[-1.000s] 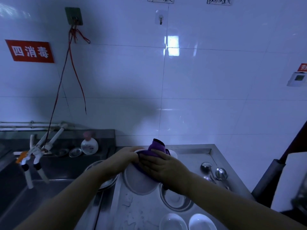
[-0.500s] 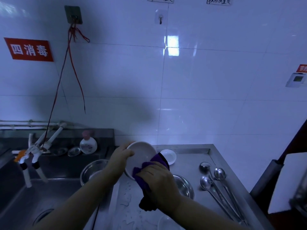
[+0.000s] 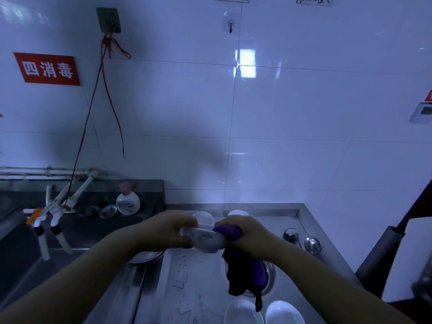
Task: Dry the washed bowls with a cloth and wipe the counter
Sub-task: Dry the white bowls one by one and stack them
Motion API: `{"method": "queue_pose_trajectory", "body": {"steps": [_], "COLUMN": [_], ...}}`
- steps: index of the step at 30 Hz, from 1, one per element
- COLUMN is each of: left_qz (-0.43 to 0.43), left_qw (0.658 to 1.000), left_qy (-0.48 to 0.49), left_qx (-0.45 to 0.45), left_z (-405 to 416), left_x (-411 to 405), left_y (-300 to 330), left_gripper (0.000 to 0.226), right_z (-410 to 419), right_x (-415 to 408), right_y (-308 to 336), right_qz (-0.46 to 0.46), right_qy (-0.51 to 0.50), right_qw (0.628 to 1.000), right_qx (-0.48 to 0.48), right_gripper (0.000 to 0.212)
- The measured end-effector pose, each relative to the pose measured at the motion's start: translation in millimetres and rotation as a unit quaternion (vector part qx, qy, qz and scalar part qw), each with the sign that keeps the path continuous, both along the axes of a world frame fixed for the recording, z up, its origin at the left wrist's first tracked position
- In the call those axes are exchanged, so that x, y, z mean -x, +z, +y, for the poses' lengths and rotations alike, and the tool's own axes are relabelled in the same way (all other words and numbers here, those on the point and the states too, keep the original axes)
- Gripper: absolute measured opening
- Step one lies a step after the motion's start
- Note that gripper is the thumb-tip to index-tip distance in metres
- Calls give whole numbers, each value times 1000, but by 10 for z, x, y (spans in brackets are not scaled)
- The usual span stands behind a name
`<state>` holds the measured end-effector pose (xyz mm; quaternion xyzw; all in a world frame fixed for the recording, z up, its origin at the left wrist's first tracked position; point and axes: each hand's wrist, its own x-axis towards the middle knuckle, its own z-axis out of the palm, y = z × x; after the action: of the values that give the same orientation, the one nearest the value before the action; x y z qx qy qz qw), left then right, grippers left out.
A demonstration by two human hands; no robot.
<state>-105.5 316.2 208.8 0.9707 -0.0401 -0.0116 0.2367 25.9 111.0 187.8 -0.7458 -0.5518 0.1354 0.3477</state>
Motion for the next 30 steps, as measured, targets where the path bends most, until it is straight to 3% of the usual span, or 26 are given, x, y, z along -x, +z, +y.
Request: {"method": "queue_pose_trajectory", "body": {"steps": [3,5,9,11,13,16,19,21,27,30], "left_qz": [8,-13,-44,-49,-56,-63,-74,-80,-94,-93], "left_qw": [983,941,840,811,793,774,785,802,828,828], "left_qy": [34,71,121,121,124,132,124,119,130,106], "left_qx": [182,331,528,571,594,616,603,580,537,543], "left_z": [-43,-109,-321,-430,-505,-552,-583,-620,-655,-632], "left_x": [35,57,0,-41,-78,-113,-124,-116,-88,-62], "left_y": [-34,-95,-157,-171,-179,-146,-110,-101,-64,-34], "left_gripper": [14,17,11,22,28,30,24,25,22,24], "right_z": [-50,-62,27,95,146,170,180,185,244,251], "right_x": [-58,-74,78,197,268,336,356,329,236,223], "right_y": [67,93,82,24,-39,-146,-253,-247,31,126], "right_qz": [113,131,29,-36,-79,-158,-276,-302,-113,68], "right_qy": [-104,-179,-175,-141,-147,-144,-120,-119,-158,-178], "right_qw": [981,953,957,967,959,931,907,897,914,913], "right_qx": [-121,-205,-228,-207,-230,-296,-294,-299,-355,-361], "right_gripper": [26,28,26,64,75,51,40,37,28,30]}}
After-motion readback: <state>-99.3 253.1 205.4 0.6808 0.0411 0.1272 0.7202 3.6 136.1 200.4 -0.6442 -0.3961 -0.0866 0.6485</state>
